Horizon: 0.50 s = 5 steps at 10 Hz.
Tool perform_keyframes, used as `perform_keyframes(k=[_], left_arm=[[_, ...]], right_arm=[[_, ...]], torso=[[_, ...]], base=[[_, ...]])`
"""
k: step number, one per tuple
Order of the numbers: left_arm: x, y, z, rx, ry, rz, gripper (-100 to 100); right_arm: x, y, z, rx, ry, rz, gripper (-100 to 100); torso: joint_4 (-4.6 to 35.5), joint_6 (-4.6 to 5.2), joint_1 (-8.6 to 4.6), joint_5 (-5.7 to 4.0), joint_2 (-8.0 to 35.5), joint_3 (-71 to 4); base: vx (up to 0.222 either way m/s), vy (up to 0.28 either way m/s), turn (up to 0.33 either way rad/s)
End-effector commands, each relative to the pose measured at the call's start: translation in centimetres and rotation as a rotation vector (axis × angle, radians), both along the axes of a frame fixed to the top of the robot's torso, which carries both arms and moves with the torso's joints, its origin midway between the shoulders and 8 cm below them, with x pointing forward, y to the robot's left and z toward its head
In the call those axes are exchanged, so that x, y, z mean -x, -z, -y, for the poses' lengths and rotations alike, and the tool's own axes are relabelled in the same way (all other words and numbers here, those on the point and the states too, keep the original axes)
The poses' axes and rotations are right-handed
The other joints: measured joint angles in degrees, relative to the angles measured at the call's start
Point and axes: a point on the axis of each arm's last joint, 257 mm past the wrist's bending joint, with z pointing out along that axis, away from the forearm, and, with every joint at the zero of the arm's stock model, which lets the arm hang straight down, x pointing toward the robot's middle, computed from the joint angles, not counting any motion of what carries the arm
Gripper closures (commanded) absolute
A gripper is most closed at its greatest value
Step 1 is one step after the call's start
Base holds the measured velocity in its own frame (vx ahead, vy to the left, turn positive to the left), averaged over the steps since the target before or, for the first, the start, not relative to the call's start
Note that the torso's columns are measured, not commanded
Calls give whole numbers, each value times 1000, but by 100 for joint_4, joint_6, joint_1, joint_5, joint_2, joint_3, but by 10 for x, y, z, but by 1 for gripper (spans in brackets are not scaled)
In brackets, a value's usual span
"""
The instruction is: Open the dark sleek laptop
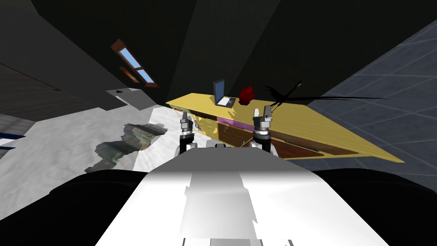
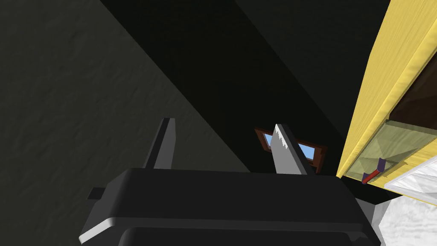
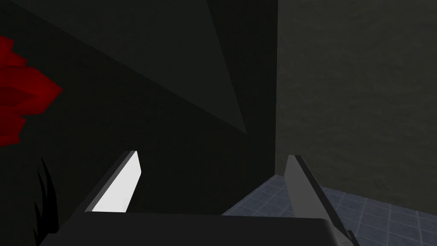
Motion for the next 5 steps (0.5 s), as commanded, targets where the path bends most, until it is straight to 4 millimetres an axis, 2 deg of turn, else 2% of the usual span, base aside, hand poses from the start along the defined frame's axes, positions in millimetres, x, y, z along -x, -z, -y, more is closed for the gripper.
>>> perform_keyframes(k=[1,5], left_arm=[[0,0,0,0,0,0,0],[0,0,0,0,0,0,0]], right_arm=[[-9,13,4,113,41,-49,-100],[-24,34,22,322,138,-127,-100]], torso=[[6,0,-11,-4,8,-3],[11,0,-13,-5,20,3]], base=[[42,193,43],[43,231,54]])
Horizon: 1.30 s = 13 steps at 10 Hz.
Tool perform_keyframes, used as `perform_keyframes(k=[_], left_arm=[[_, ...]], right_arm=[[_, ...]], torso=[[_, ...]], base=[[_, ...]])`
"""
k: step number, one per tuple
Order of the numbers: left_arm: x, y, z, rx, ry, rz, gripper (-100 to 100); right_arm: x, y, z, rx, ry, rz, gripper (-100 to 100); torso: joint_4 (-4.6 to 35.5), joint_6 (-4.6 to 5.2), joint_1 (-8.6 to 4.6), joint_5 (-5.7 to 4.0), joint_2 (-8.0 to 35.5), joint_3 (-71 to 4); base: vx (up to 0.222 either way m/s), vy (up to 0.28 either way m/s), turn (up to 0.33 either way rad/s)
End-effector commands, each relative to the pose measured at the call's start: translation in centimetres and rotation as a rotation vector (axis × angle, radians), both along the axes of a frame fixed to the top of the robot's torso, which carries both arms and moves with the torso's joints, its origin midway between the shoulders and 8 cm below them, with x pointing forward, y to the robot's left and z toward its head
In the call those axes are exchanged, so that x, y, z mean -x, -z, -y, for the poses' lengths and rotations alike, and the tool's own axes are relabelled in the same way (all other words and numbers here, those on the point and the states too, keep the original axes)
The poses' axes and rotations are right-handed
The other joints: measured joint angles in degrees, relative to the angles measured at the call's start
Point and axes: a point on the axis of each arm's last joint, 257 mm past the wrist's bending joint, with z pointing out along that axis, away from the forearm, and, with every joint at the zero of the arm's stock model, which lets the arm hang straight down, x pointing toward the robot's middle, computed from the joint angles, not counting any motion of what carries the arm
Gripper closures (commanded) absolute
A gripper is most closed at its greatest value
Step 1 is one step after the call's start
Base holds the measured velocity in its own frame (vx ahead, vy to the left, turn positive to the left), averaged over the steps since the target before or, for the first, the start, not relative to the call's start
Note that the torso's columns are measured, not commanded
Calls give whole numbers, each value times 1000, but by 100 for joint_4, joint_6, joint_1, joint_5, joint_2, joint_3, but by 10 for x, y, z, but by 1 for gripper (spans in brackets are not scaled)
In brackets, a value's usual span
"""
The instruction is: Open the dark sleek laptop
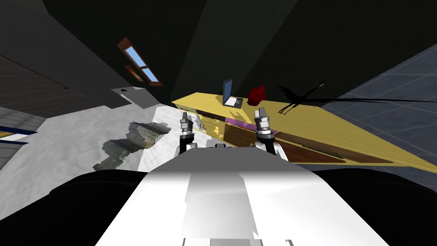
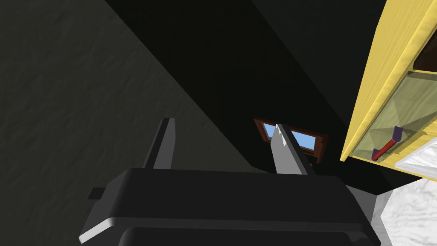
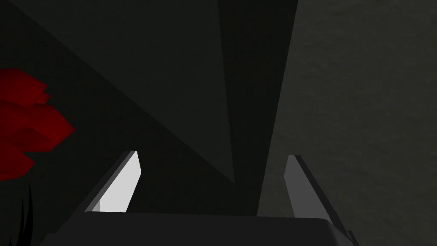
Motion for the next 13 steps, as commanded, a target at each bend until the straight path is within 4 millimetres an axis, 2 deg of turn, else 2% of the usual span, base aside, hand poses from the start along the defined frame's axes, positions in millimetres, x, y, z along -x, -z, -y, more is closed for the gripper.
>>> perform_keyframes(k=[1,6,10,11,13], left_arm=[[0,0,0,0,0,0,0],[0,0,0,0,0,0,0],[0,0,0,0,0,0,0],[0,0,0,0,0,0,0],[0,0,0,0,0,0,0]], right_arm=[[-10,15,15,149,73,-51,-100],[-30,40,64,461,244,-151,-100],[-45,59,124,708,415,-243,-100],[-45,58,124,715,413,-241,-100],[-51,66,160,841,505,-293,-100]], torso=[[-3,0,2,2,-10,-6],[-2,1,-16,-4,-9,-5],[-5,-1,1,0,-13,-9],[-3,1,-12,-1,-12,-8],[6,1,-47,-14,19,12]], base=[[96,277,58],[83,260,66],[121,293,55],[91,176,10],[71,157,39]])
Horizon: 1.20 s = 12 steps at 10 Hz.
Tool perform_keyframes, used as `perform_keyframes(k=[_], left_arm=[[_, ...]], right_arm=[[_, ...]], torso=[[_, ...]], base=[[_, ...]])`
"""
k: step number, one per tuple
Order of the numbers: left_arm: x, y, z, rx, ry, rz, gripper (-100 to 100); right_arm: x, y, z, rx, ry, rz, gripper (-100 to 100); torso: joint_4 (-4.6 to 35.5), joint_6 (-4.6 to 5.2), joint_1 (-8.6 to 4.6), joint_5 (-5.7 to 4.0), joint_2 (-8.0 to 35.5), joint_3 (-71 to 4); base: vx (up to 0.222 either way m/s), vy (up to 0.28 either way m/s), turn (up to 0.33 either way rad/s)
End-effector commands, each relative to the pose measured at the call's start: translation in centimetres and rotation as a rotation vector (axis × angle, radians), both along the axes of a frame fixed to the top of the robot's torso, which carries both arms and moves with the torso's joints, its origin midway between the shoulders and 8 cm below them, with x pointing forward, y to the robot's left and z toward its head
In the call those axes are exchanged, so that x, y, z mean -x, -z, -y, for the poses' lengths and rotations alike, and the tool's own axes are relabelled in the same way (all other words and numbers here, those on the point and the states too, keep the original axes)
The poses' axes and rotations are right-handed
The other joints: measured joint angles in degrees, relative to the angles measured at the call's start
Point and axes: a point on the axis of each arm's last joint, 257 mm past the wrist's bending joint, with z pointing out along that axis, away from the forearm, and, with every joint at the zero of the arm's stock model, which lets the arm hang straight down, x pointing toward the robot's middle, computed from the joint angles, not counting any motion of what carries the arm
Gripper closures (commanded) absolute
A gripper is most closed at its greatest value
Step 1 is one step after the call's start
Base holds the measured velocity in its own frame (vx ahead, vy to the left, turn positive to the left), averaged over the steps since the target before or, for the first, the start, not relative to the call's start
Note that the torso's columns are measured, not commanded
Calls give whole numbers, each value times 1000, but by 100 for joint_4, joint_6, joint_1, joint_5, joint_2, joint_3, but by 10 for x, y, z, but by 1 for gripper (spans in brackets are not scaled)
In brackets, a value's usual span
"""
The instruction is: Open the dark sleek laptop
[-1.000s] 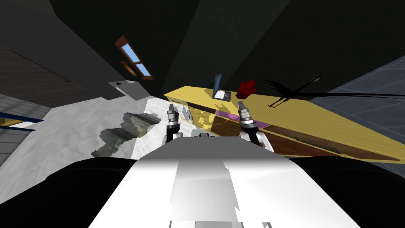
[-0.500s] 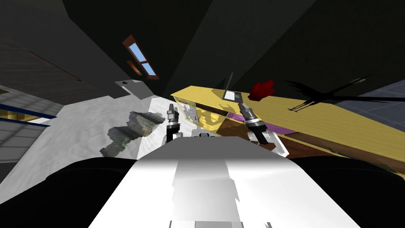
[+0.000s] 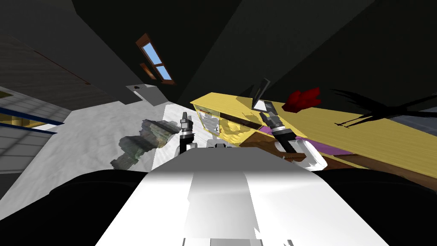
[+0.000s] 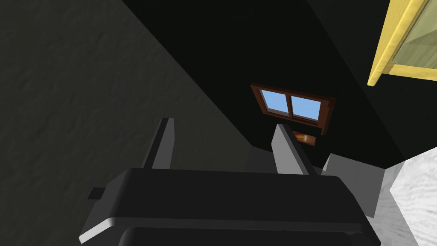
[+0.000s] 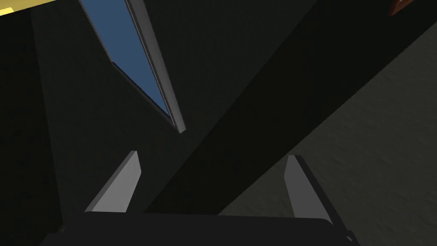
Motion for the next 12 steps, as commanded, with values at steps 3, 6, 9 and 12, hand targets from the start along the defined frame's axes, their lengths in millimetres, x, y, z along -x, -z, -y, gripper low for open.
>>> perform_keyframes(k=[3,6,9,12], left_arm=[[0,0,0,0,0,0,0],[0,0,0,0,0,0,0],[0,0,0,0,0,0,0],[0,0,0,0,0,0,0]], right_arm=[[-9,15,92,281,220,-103,-100],[-7,18,156,453,367,-171,-100],[-2,16,197,559,461,-215,-100],[5,12,236,655,550,-256,-100]], torso=[[-13,-3,59,20,-46,-29],[-6,0,19,7,-19,-13],[-2,0,24,8,-5,-4],[-9,-1,28,10,-29,-19]], base=[[137,230,33],[141,177,23],[87,122,7],[104,93,4]])
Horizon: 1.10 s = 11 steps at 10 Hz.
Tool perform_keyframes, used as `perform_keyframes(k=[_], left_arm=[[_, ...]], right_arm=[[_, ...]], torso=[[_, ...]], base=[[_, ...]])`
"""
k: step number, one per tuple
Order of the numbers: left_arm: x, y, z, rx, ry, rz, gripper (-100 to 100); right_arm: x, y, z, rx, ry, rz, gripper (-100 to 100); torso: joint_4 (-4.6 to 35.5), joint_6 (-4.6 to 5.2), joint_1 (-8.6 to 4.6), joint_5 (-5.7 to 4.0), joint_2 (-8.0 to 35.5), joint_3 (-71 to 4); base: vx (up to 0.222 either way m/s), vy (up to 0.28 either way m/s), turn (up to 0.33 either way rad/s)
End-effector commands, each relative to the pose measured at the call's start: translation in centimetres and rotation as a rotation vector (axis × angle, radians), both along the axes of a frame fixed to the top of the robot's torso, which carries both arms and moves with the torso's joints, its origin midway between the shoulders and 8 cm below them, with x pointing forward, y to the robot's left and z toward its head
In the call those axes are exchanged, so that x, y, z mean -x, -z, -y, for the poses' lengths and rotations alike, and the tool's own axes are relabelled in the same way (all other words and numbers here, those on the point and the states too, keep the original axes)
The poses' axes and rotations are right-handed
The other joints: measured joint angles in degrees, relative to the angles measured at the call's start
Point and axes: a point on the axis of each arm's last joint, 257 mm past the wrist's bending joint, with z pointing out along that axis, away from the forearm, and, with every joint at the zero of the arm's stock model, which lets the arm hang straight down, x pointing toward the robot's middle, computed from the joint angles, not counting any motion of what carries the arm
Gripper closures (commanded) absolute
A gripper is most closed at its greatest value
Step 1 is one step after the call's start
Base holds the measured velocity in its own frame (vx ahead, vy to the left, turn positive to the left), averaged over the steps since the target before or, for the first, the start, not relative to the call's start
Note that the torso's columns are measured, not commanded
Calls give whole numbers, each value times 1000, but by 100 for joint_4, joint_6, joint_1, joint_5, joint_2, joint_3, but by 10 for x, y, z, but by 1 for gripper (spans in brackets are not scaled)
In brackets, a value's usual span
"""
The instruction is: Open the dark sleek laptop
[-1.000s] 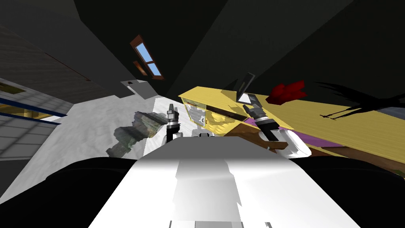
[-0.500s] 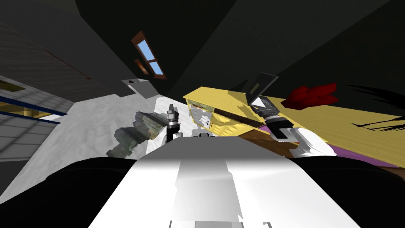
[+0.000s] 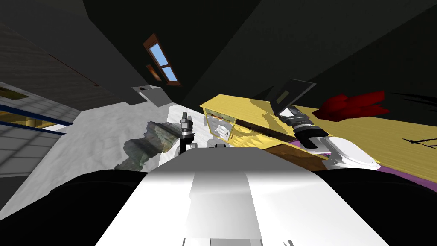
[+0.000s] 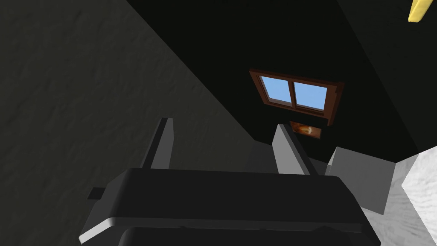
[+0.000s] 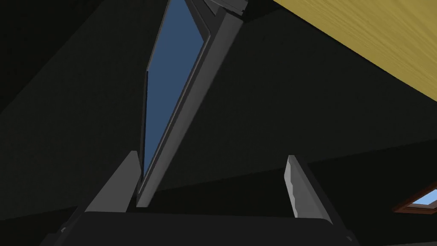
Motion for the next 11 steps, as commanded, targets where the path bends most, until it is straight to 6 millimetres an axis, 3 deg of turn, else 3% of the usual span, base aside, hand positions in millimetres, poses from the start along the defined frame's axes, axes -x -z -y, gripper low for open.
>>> perform_keyframes(k=[1,4,8,10,11], left_arm=[[0,0,0,0,0,0,0],[0,0,0,0,0,0,0],[0,0,0,0,0,0,0],[0,0,0,0,0,0,0],[0,0,0,0,0,0,0]], right_arm=[[9,-7,47,117,114,-45,-100],[23,-18,93,236,226,-91,-100],[39,-41,138,369,340,-134,-100],[37,-38,132,350,324,-128,-100],[37,-38,131,349,323,-128,100]], torso=[[-2,-1,11,2,-6,-3],[4,1,14,3,18,11],[0,-1,0,-1,2,1],[4,1,-1,0,16,10],[7,1,-6,-3,22,15]], base=[[145,122,7],[107,125,6],[85,80,7],[23,22,1],[5,3,1]])
